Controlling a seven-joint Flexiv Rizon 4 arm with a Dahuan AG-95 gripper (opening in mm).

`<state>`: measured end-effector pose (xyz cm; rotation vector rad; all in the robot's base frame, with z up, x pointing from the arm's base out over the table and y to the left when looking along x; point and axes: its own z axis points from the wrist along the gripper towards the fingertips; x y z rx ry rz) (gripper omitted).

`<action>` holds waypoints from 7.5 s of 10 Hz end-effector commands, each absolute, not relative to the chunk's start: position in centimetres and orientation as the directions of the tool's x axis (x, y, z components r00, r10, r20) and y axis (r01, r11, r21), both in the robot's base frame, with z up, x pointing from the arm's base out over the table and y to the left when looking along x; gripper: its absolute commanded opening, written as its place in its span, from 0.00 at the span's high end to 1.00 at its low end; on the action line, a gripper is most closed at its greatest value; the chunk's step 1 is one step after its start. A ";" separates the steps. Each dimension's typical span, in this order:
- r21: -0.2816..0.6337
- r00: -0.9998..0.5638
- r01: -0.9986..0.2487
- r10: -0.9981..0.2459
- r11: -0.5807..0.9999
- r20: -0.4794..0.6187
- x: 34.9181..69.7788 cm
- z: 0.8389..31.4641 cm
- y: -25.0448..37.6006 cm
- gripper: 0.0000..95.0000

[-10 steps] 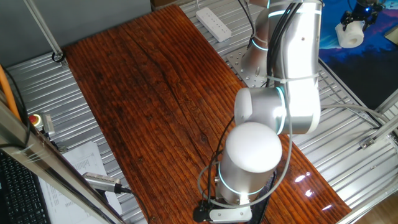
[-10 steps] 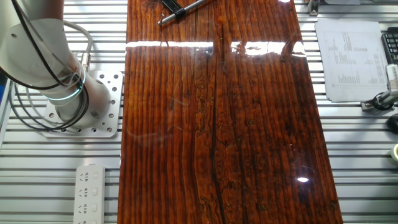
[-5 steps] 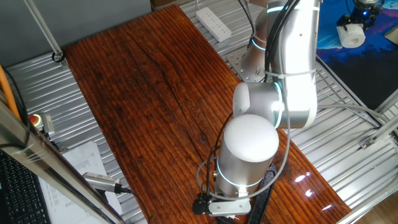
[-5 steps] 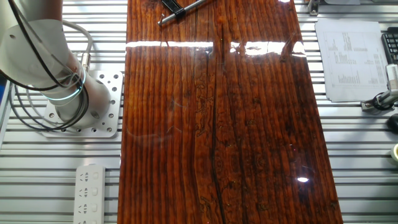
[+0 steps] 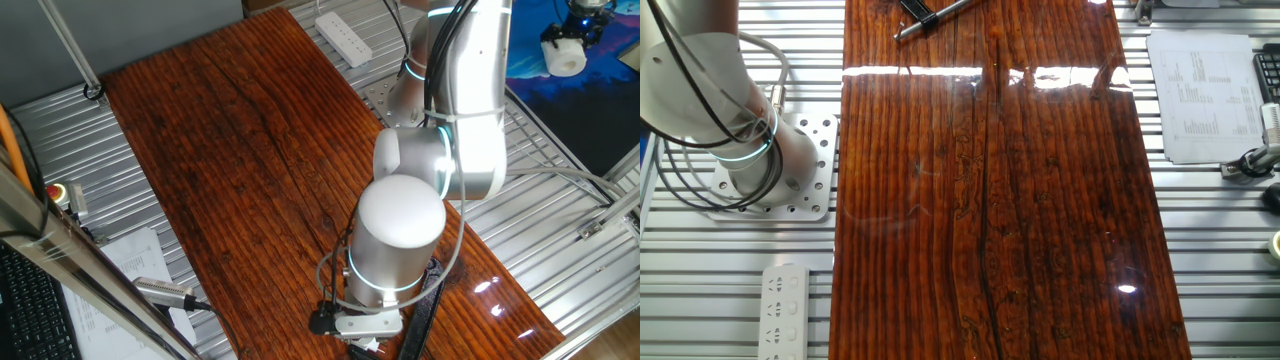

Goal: Install the light bulb by rotating it

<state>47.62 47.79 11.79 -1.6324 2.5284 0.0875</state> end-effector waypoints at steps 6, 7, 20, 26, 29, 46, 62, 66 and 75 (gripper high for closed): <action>-0.026 -0.405 -0.909 -0.898 0.415 -0.170 47.7 11.7 47.9 0.60; -0.026 -0.405 -0.909 -0.897 0.416 -0.178 47.7 11.7 47.9 0.60; -0.066 -0.390 -0.906 -0.887 0.417 -0.248 46.9 11.3 47.5 0.60; -0.073 -0.375 -0.912 -0.892 0.404 -0.253 47.0 11.4 47.0 0.60; -0.072 -0.389 -0.906 -0.888 0.416 -0.246 46.9 11.4 46.9 0.60; -0.040 -0.597 -0.784 -0.771 0.619 -0.221 46.9 10.8 46.9 0.60; -0.038 -0.839 -0.522 -0.521 0.852 -0.157 46.9 10.8 46.9 0.60; -0.054 -0.882 -0.447 -0.449 0.893 -0.143 46.9 10.8 46.9 0.60; -0.071 -0.953 -0.271 -0.277 0.960 -0.121 46.9 10.8 46.9 0.60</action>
